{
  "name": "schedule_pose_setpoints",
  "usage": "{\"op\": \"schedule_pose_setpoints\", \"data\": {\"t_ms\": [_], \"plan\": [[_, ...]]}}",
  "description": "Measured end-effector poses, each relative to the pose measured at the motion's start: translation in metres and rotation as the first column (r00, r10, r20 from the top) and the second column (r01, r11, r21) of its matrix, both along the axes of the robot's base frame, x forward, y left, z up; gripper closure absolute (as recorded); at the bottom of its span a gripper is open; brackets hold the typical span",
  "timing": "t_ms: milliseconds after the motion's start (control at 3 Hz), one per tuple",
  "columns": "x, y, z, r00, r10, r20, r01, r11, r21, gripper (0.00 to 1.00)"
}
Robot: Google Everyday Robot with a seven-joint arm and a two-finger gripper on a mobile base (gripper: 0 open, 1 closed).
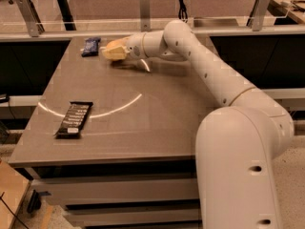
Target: Move orange near rxbar blueberry
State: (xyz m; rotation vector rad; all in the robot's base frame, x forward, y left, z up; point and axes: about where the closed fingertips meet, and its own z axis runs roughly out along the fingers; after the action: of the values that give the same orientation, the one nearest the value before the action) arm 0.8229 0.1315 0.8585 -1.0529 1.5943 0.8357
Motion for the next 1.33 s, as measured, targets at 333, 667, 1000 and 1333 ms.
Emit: {"op": "schedule_pose_setpoints", "data": {"t_ms": [333,667,1000,1333], "plan": [[0.008,0.012,-0.009,0.9999,0.007,-0.008,-0.007,1.000,-0.016,1.00],[0.009,0.026,-0.013,0.9995,0.029,-0.009,-0.029,0.999,-0.022,1.00],[0.009,0.026,-0.012,0.9995,0.029,-0.009,-0.029,0.999,-0.022,1.00],[0.009,0.026,-0.010,0.9995,0.029,-0.009,-0.029,0.999,-0.022,0.82]]}}
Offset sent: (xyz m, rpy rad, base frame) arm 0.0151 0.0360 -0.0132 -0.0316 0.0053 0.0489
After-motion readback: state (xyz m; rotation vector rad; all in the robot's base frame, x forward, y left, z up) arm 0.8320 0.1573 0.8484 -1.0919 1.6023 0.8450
